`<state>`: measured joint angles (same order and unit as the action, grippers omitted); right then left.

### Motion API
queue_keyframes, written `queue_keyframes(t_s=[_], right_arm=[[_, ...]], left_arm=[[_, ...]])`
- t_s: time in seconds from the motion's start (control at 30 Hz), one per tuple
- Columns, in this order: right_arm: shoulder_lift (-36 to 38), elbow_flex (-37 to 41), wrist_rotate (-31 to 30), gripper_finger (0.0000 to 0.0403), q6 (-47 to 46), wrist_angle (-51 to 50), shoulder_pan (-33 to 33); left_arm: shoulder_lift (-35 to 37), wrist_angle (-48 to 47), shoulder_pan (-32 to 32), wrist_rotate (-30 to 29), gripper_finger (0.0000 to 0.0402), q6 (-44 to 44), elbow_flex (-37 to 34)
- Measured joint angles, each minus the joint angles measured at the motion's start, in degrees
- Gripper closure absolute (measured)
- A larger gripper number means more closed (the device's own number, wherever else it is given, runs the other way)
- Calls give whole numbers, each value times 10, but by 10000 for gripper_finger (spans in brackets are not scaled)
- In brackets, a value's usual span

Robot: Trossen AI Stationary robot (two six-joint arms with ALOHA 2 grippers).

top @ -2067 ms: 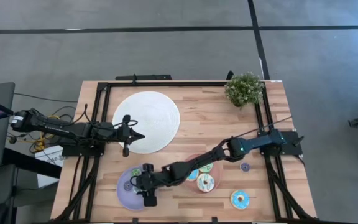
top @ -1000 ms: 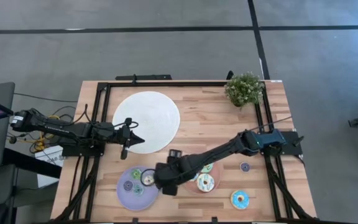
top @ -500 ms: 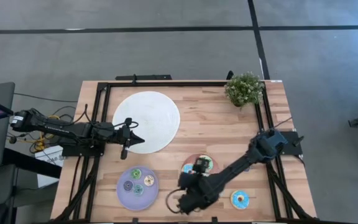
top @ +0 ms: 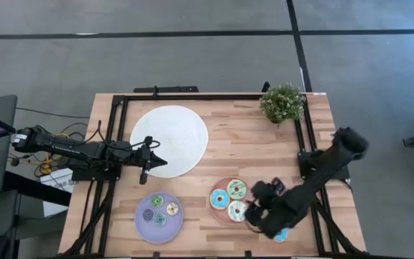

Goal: Pick & Place donuts
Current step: Put the small blue donut on the purple plate

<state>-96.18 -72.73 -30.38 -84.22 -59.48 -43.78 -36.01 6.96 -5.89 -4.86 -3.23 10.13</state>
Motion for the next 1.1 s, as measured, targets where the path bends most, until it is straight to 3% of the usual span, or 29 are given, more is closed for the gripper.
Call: queue_keyframes(t_s=[0.13,0.37,0.5,0.73,1.1], right_arm=[[80,87,0,154,-56,73,-47],[139,122,31,154,-187,28,-105],[140,122,120,154,-246,-1,-105],[107,122,224,154,-296,3,-101],[89,132,227,154,-319,-36,-97]], left_arm=[[0,0,0,0,401,0,0],[0,0,0,0,401,4,0],[0,-4,0,0,401,4,0],[0,-4,0,-9,401,4,0],[0,-4,0,-12,401,4,0]])
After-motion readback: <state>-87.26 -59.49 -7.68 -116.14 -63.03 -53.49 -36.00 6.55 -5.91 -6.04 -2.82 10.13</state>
